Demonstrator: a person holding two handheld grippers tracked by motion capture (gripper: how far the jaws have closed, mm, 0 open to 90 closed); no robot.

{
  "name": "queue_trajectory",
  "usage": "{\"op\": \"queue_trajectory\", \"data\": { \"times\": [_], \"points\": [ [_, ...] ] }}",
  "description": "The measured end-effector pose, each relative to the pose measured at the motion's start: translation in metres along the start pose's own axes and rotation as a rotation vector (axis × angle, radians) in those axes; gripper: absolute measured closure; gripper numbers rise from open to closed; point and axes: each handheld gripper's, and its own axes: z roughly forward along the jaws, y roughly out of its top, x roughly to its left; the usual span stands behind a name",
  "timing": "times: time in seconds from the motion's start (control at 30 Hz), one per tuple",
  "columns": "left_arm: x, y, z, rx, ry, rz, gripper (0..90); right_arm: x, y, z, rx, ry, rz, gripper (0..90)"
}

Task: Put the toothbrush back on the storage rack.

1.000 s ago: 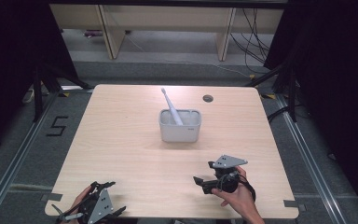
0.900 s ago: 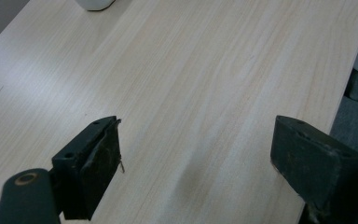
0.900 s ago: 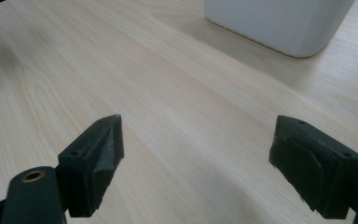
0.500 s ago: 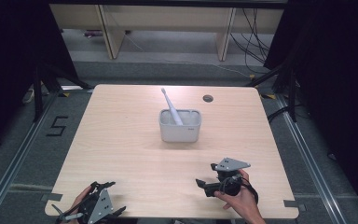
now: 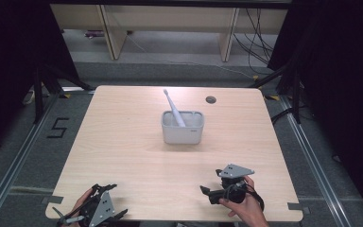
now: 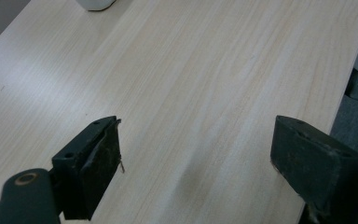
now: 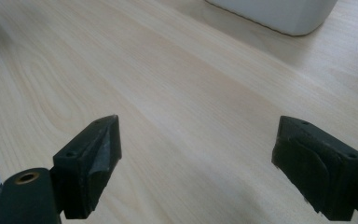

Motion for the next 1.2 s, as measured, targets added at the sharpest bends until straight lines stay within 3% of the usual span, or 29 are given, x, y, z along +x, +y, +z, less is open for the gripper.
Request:
{"op": "queue_trajectory", "data": {
  "times": [0.07,0.1,0.23,0.33,0.43,0.5,0.6,0.63,1.2],
  "points": [
    [0.000,0.000,0.001,0.001,-0.002,-0.001,15.4,0.001,0.000,-0.001,0.006,0.000,-0.002,16.0],
    [-0.002,0.000,0.002,-0.008,0.022,-0.007,15.4,0.002,-0.001,0.000,0.008,-0.002,-0.005,16.0],
    [0.000,0.001,-0.001,0.011,-0.006,0.002,15.4,0.004,-0.003,-0.002,0.020,0.000,-0.014,16.0],
    [0.000,0.000,0.000,0.010,-0.007,0.002,15.4,0.006,-0.004,-0.002,0.035,-0.012,-0.013,16.0],
    [0.000,0.000,0.000,-0.003,0.001,-0.001,15.4,0.006,-0.006,-0.002,0.046,-0.017,-0.052,16.0],
    [-0.001,0.000,0.001,-0.018,0.008,-0.014,15.4,0.008,-0.007,-0.003,0.047,-0.017,-0.034,16.1],
    [0.000,0.000,0.000,0.000,-0.001,-0.002,15.4,0.009,-0.008,-0.004,0.053,-0.017,-0.039,16.0],
    [0.000,0.000,0.000,0.010,-0.007,0.000,15.4,0.008,-0.009,-0.004,0.044,-0.026,-0.065,16.0],
    [0.000,0.000,0.001,-0.002,-0.004,-0.008,15.4,0.012,-0.018,-0.011,0.060,-0.028,-0.073,16.2]
  ]
}}
